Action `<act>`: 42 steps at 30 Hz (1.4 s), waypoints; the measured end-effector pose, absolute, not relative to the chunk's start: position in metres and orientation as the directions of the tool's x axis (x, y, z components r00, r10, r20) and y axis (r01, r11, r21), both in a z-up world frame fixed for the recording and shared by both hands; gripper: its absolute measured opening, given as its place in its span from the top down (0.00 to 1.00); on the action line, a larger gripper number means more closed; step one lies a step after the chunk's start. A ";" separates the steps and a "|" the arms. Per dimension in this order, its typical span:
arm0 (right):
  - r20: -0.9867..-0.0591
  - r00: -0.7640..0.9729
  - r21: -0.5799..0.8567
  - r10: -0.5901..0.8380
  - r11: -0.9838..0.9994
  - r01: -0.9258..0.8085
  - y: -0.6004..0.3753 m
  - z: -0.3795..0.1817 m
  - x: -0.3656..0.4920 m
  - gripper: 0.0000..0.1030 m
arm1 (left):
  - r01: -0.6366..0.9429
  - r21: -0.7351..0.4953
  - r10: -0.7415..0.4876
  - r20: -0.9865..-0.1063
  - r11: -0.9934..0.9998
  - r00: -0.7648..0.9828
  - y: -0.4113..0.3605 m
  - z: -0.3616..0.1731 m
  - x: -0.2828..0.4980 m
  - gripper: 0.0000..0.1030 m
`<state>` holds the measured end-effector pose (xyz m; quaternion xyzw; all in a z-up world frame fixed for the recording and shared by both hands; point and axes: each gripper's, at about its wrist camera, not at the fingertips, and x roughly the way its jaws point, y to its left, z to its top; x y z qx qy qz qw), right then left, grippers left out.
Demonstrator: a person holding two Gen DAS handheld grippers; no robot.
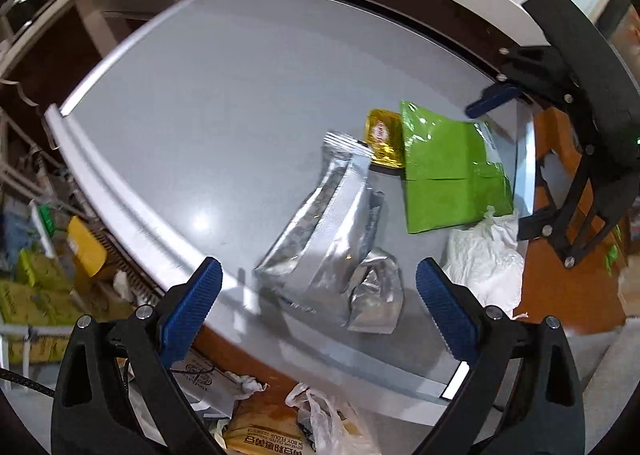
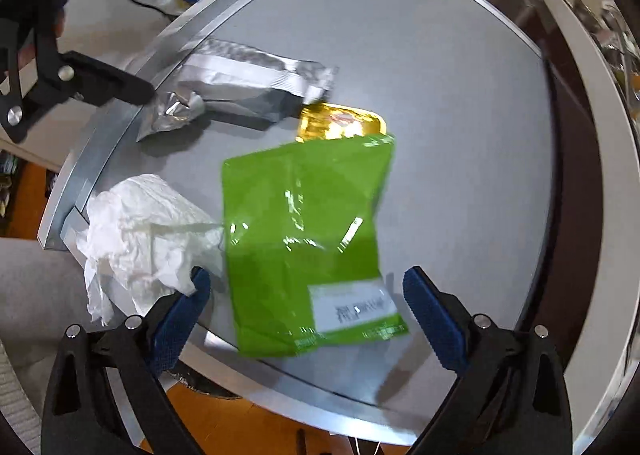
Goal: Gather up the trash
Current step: 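Grasp the silver foil wrapper with the left tool while the right tool grasps the green snack bag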
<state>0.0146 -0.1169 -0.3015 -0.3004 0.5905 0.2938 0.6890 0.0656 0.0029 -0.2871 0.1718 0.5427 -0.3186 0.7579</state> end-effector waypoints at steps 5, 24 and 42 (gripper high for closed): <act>-0.992 0.111 -0.051 0.053 0.643 -0.764 -0.104 -0.309 0.023 0.07 | 0.719 -0.070 -0.283 -0.942 0.691 0.180 -0.007 -0.299 0.071 0.05; -0.990 0.105 -0.011 0.099 0.671 -0.742 -0.106 -0.307 0.042 0.25 | 0.774 -0.007 -0.258 -0.945 0.633 0.202 -0.021 -0.319 0.094 0.38; -0.967 0.189 0.033 0.170 0.820 -0.572 -0.161 -0.277 0.053 0.27 | 0.677 -0.103 -0.357 -0.901 0.729 0.248 -0.001 -0.284 0.102 0.51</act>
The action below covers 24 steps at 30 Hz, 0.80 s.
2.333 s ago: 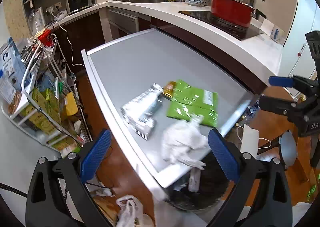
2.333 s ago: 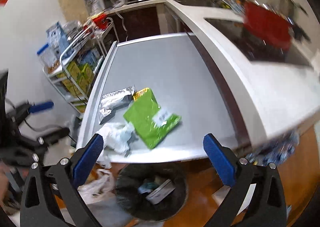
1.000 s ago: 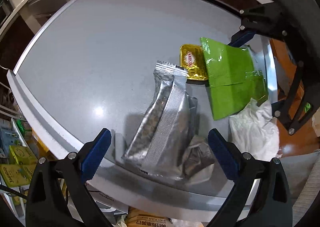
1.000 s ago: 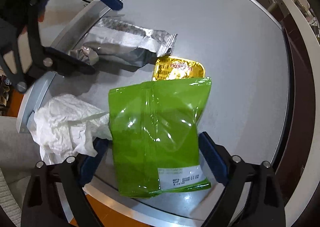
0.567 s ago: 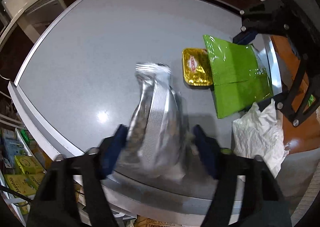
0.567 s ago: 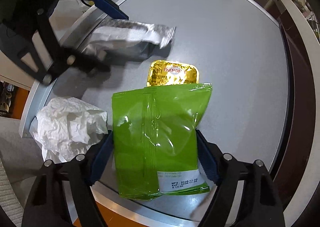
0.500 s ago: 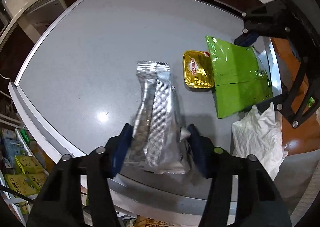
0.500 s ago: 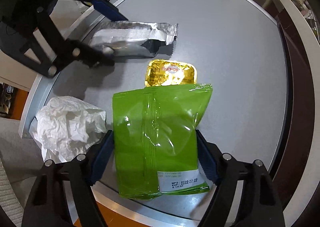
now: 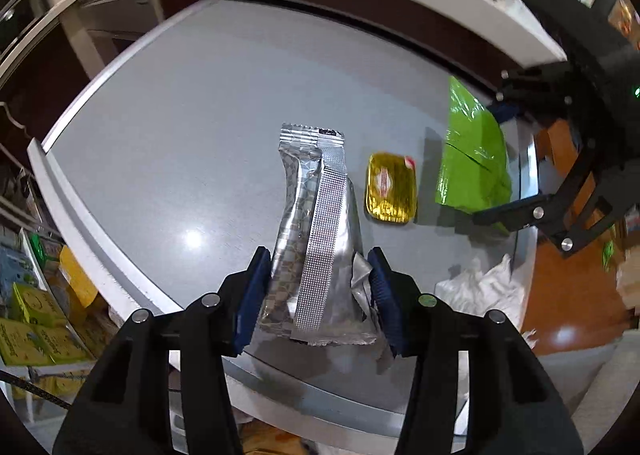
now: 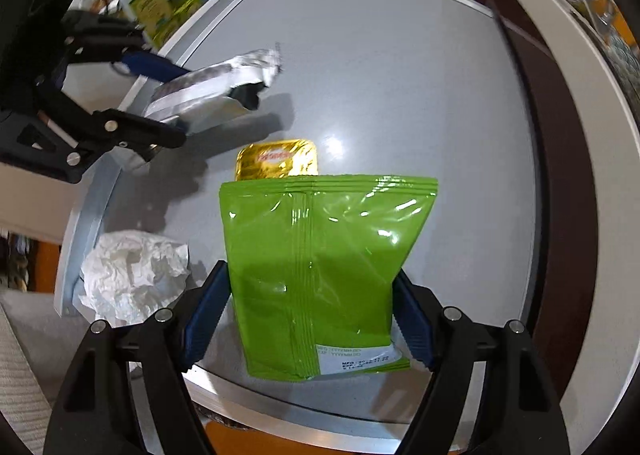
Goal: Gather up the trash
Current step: 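Grasp the silver foil wrapper with the left tool while the right tool grasps the green snack bag, then carry the foil wrapper and green bag with both tools over the black bin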
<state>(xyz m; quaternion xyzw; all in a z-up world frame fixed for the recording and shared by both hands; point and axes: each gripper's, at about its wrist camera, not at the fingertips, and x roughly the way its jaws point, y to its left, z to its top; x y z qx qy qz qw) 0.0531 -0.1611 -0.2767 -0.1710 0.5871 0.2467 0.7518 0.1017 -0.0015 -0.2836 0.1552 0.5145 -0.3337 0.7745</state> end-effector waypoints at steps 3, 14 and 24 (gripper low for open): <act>-0.960 0.214 0.033 0.178 0.837 -0.547 -0.169 -0.268 0.053 0.27 | 0.648 -0.106 -0.365 -0.888 0.755 0.280 0.006 -0.276 0.101 0.51; -0.937 0.277 0.050 0.211 0.869 -0.492 -0.188 -0.253 0.047 0.28 | 0.573 -0.139 -0.398 -0.846 0.808 0.356 0.020 -0.251 0.078 0.51; -0.908 0.345 0.058 0.237 0.888 -0.455 -0.184 -0.231 0.037 0.28 | 0.518 -0.166 -0.416 -0.811 0.839 0.412 0.027 -0.231 0.072 0.51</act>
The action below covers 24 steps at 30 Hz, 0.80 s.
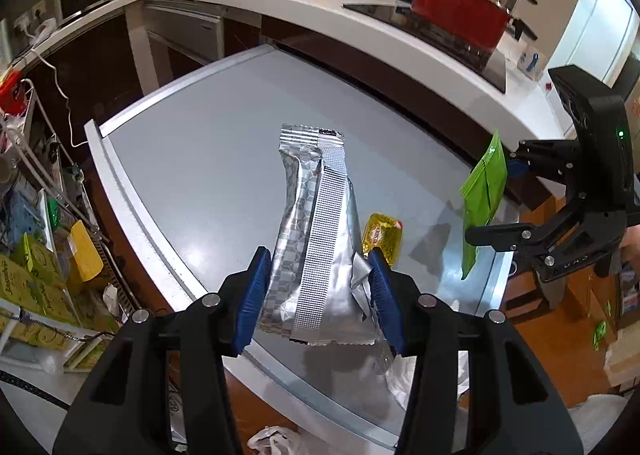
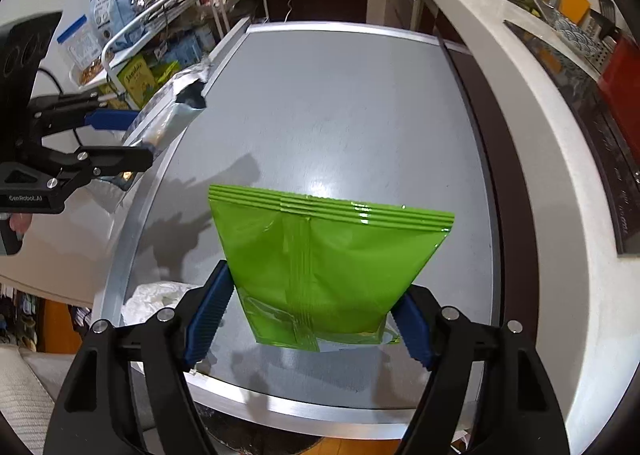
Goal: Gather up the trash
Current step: 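Carry the foil wrapper and green bag with both tools over the black bin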
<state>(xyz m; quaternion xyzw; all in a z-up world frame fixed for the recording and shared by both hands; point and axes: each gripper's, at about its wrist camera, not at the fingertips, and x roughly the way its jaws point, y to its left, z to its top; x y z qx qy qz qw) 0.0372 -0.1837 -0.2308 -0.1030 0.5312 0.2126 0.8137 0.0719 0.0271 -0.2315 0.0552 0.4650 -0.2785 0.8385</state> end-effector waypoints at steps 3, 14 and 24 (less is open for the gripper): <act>-0.893 0.378 0.058 0.245 0.895 -0.443 -0.187 -0.218 0.032 0.28 | 0.502 -0.171 -0.420 -0.795 0.848 0.438 0.027 -0.223 0.068 0.51; -0.833 0.473 0.063 0.285 0.900 -0.431 -0.188 -0.171 0.011 0.28 | 0.426 -0.130 -0.376 -0.734 0.895 0.566 0.031 -0.184 0.041 0.51; -0.790 0.522 0.070 0.323 0.892 -0.447 -0.190 -0.139 -0.020 0.28 | 0.373 -0.096 -0.328 -0.702 0.923 0.632 0.029 -0.158 0.008 0.51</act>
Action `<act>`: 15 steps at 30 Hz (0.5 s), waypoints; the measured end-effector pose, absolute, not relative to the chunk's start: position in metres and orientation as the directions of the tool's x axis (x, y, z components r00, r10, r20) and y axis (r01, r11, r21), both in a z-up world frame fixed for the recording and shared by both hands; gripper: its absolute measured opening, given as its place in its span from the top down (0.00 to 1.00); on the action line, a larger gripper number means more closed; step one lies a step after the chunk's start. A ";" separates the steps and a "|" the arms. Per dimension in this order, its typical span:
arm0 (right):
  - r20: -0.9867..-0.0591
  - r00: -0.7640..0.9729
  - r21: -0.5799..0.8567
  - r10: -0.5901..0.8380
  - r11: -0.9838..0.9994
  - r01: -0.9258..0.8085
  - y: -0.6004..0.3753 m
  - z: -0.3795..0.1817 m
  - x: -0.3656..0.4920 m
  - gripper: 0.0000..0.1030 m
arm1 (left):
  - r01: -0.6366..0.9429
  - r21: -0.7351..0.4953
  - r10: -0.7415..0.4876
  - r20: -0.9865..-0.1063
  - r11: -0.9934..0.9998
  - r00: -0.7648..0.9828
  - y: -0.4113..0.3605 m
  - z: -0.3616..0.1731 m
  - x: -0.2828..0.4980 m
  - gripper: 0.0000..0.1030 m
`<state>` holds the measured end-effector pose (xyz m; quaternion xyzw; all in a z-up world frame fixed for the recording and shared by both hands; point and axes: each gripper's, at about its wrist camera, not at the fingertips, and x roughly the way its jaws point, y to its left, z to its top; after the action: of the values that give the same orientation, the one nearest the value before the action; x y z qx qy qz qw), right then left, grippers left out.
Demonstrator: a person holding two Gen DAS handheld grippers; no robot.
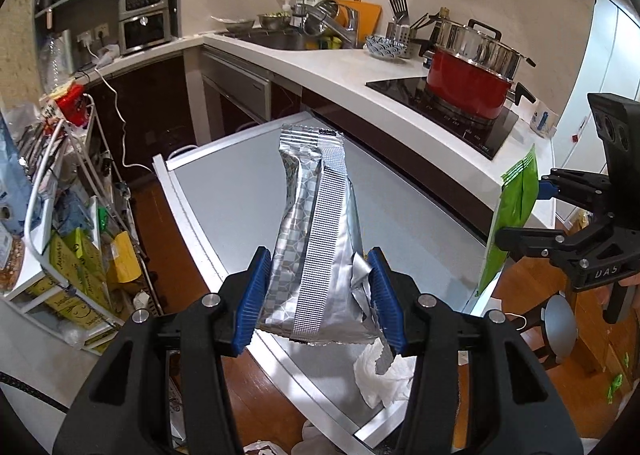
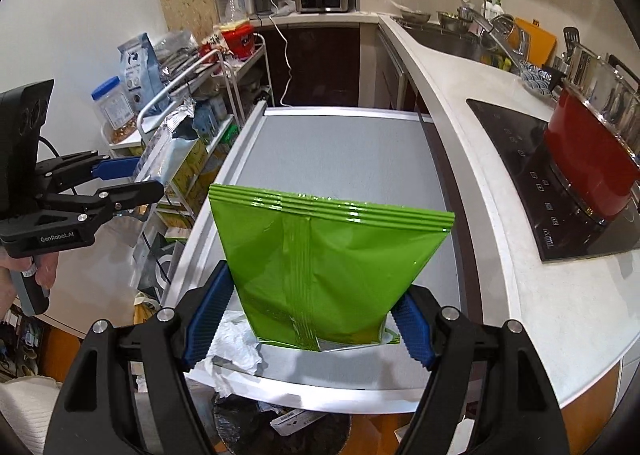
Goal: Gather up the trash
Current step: 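Carry the foil wrapper and green bag with both tools over the black bin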
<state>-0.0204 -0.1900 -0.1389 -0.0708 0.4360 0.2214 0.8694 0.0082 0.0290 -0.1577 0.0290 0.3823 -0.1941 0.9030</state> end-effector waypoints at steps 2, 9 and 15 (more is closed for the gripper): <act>-0.785 0.526 0.071 0.328 0.891 -0.449 -0.192 -0.135 -0.027 0.28 | 0.366 -0.085 -0.319 -0.695 0.927 0.644 0.028 -0.154 0.001 0.51; -0.767 0.541 0.079 0.345 0.888 -0.454 -0.200 -0.123 -0.052 0.28 | 0.355 -0.083 -0.314 -0.676 0.931 0.667 0.027 -0.142 -0.024 0.51; -0.761 0.534 0.090 0.368 0.875 -0.475 -0.207 -0.114 -0.078 0.28 | 0.350 -0.075 -0.309 -0.664 0.934 0.680 0.023 -0.136 -0.049 0.51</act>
<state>-0.0778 -0.2073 -0.1144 -0.0642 0.4181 0.2415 0.8733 -0.0490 0.0230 -0.1361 0.0290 0.3570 -0.1798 0.9162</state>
